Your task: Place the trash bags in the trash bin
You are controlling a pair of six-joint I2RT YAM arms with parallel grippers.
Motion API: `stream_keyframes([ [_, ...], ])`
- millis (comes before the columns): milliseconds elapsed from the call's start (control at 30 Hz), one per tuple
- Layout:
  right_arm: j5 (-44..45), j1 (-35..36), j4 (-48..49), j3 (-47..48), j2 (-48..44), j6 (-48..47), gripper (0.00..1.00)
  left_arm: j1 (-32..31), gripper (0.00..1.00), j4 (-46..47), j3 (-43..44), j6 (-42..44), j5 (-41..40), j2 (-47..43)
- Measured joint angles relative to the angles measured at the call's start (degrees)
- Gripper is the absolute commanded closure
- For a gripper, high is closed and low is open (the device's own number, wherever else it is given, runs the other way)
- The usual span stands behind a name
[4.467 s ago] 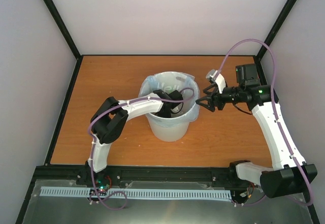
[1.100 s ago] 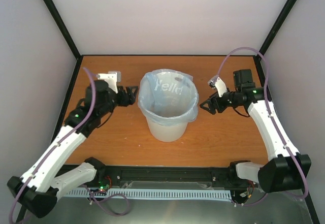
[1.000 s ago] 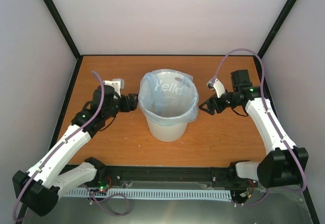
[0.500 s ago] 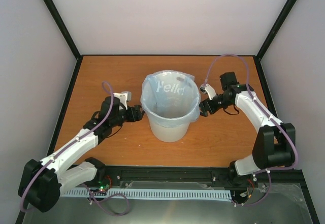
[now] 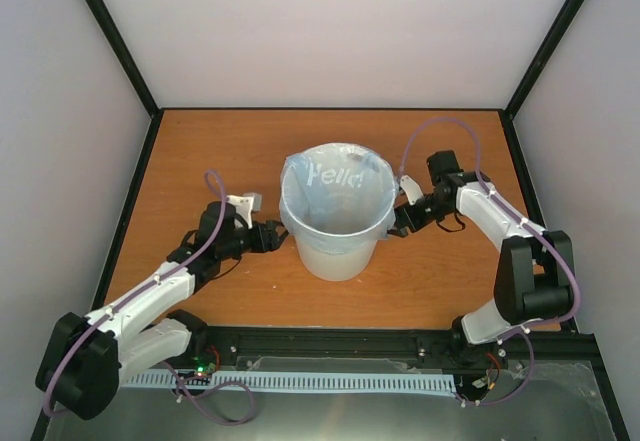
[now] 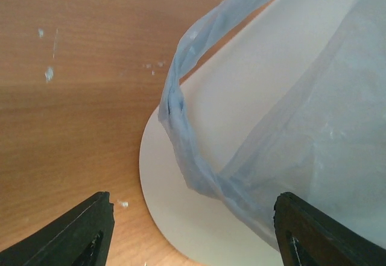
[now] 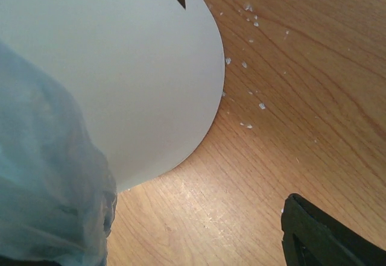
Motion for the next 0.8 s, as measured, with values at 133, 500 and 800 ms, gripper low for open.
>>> stream_keyframes([
  [133, 1.55, -0.11, 0.35, -0.66, -0.81, 0.09, 0.20, 0.00, 0.25, -2.71, -1.38, -0.31, 0.28, -2.27],
  [500, 3.69, -4.50, -0.66, -0.79, -15.78, 0.09, 0.18, 0.00, 0.16, -20.65, 8.66, 1.03, -5.03, -17.97],
  [800, 5.55, -6.36, -2.19, 1.33, -23.54, 1.68, 0.09, 0.00, 0.04, -31.61, 25.20, 9.62, -13.84, -13.14],
])
